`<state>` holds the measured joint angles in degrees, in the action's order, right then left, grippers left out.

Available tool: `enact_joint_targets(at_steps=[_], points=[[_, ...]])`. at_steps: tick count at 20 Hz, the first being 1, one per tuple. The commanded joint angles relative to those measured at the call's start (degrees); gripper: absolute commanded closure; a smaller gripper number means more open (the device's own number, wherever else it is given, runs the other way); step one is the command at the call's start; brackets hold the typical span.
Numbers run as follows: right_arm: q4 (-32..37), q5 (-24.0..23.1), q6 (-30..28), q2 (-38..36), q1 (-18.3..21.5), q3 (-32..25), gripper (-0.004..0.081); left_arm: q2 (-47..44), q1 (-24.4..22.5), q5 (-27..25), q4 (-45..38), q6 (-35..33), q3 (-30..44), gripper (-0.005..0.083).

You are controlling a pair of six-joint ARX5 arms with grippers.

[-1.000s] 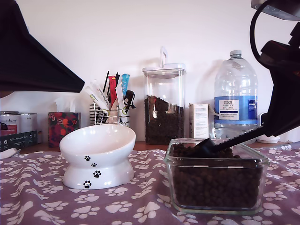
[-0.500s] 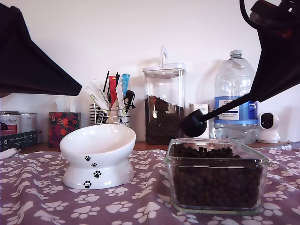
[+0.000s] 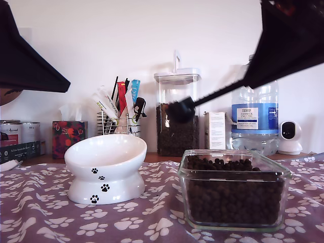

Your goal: Measure one spoon of cat food and pour it into the food bowl

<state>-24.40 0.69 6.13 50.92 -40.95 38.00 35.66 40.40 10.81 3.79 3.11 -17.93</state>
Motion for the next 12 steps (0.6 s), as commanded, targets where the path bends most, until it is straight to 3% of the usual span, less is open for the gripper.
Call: enact_joint_targets(at_steps=[1, 8, 12], points=[[1.5, 0.7, 0.1, 1.1, 0.0, 2.0, 0.0782, -0.9, 0.1, -1.0, 0.8, 0.5, 0.1, 0.0793], [1.5, 3.6, -2.5, 14.1, -0.3, 10.4, 0.0782, -1.3, -3.2, -8.6, 3.5, 4.6, 0.1, 0.0793], [0.8, 3.9, -8.4, 22.4, -0.4, 17.0, 0.0782, -1.2, -6.5, -9.6, 4.5, 7.0, 0.1, 0.0793]])
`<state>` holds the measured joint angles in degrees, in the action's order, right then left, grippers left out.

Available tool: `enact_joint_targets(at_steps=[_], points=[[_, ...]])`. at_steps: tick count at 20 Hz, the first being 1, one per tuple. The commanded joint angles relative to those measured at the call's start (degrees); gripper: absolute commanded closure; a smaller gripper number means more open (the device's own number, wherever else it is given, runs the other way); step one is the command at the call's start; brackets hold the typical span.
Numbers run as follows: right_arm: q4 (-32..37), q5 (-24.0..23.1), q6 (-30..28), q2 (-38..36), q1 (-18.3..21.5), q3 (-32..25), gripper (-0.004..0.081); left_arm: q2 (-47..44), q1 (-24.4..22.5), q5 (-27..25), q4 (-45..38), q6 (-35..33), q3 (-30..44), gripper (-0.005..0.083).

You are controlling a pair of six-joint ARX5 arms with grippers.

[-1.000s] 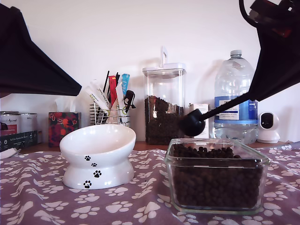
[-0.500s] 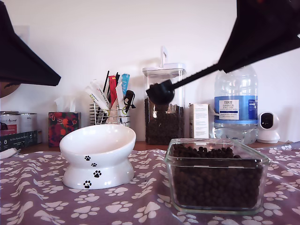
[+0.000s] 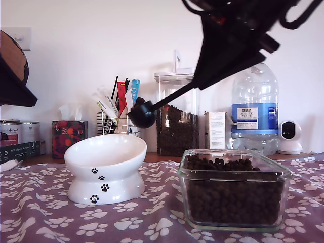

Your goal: Measure one spoon of cat food and pour it into the food bowl

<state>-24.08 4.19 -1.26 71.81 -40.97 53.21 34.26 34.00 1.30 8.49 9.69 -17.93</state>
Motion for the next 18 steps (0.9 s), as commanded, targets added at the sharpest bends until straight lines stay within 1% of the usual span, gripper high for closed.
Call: enact_joint_targets(at_steps=[1, 4, 6, 10, 13, 16, 18], points=[[0.1, 0.3, -2.6, 3.5, -0.6, 3.5, 0.0782, 0.2, -0.4, 0.0, 0.2, 1.0, 0.1, 0.0793], [-0.7, -0.5, -9.5, 8.5, -1.4, 7.6, 0.0782, 0.2, -0.4, 2.1, 1.1, 3.5, 0.1, 0.0793], [-0.7, -2.6, -14.3, 10.9, -2.2, 9.1, 0.0782, 0.2, -0.4, 3.7, 1.7, 3.8, 0.1, 0.0793], [-0.9, -8.6, -24.2, 12.8, -3.5, 9.5, 0.0782, 0.2, -0.4, 5.1, 3.3, 4.0, 0.1, 0.0793], [0.5, -13.4, -29.6, 12.8, -5.1, 9.5, 0.0782, 0.2, -0.3, 5.8, 3.3, 4.0, 0.1, 0.0793], [2.4, -15.8, -35.4, 12.8, -6.6, 9.5, 0.0782, 0.2, -0.3, 7.1, 3.6, 4.1, 0.1, 0.0793], [4.0, -18.3, -39.9, 12.9, -8.0, 9.5, 0.0782, 0.2, -0.3, 7.4, 3.6, 4.1, 0.1, 0.0793]])
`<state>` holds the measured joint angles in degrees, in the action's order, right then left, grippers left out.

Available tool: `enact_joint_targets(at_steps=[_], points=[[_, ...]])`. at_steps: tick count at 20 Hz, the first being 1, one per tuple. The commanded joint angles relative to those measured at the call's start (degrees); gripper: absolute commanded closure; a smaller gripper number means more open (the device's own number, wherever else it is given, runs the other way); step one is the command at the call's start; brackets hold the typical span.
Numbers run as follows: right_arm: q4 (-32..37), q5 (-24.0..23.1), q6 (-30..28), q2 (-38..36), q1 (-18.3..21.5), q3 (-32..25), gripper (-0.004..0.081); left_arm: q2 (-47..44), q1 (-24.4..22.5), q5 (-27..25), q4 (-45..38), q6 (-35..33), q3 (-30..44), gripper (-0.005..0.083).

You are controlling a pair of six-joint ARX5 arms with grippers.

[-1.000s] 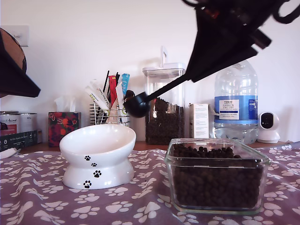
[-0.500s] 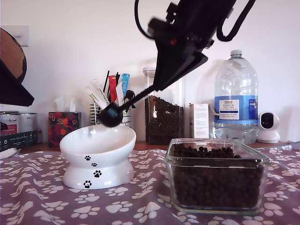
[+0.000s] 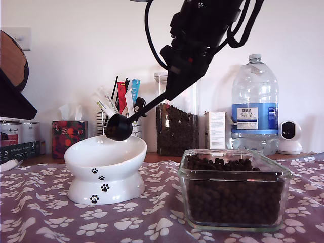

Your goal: Measure one spoon of cat food and pour it into the food bowl

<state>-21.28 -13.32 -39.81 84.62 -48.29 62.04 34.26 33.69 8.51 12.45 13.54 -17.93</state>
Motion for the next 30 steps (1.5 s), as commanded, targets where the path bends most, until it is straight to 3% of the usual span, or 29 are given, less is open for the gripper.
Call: enact_joint_targets(at_steps=[1, 9, 13, 20, 27, 30], points=[[1.7, -2.4, -4.0, 0.2, -1.4, 0.7, 0.0782, 0.2, 0.0, 0.3, -0.4, 0.2, 0.1, 0.0793], [6.5, -15.6, -22.9, 4.7, -5.2, 0.7, 0.0782, 0.1, 0.0, 5.0, 0.0, 1.2, 0.1, 0.0793], [10.2, -20.3, -35.4, 5.1, -7.0, 0.7, 0.0782, 0.1, 0.0, 6.3, 0.0, 1.5, 0.1, 0.0793], [14.8, -23.2, -54.8, 5.1, -10.2, 0.7, 0.0782, 0.1, 0.0, 9.8, 0.0, 1.5, 0.1, 0.0793], [14.6, -27.3, -58.2, 5.1, -10.2, 0.7, 0.0782, 0.1, 0.0, 12.1, -0.1, 1.5, 0.1, 0.0793], [14.8, -29.0, -52.6, 5.1, -10.6, 0.7, 0.0782, 0.1, 0.0, 11.3, -0.8, 1.4, 0.1, 0.0793]])
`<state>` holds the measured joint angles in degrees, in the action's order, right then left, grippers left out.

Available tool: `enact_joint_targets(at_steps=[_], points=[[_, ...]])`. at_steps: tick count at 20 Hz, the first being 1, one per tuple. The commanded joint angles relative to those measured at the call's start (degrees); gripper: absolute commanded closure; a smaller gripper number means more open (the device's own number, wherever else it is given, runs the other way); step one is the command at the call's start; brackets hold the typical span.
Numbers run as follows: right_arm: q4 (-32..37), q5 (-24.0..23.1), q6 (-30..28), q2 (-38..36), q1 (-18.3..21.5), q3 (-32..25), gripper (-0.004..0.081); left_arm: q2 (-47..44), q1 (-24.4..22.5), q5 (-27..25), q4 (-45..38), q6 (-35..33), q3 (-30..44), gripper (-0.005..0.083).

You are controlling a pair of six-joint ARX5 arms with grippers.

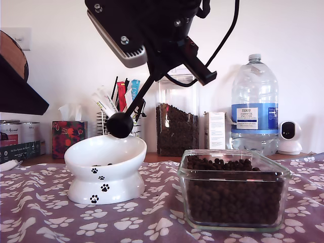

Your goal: Measure one spoon of cat food and pour it into the food bowl

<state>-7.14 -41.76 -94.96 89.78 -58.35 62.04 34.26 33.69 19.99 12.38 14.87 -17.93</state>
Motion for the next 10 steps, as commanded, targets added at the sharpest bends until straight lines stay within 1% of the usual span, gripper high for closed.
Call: enact_joint_targets(at_steps=[1, 3, 5, 8, 10], points=[[0.4, -1.1, 6.8, 0.0, -0.5, 0.7, 0.0782, 0.1, 0.0, -0.7, -0.9, -0.2, 0.1, 0.0793], [0.0, -1.4, 16.5, 0.0, -0.5, 0.7, 0.0782, 0.1, 0.0, -1.4, -0.9, -0.3, 0.1, 0.0793], [-1.7, -1.0, 28.8, -0.3, -0.5, 0.7, 0.0782, 0.2, 0.0, -1.9, -0.9, -1.0, 0.1, 0.0793], [-8.9, 1.6, 48.9, -2.1, -0.2, 0.7, 0.0782, 0.2, 0.0, -3.1, -0.9, -1.4, 0.1, 0.0793], [-13.9, 4.7, 63.8, -4.7, 1.2, 0.7, 0.0782, 0.2, 0.0, -3.1, -1.2, -1.6, 0.1, 0.0793]])
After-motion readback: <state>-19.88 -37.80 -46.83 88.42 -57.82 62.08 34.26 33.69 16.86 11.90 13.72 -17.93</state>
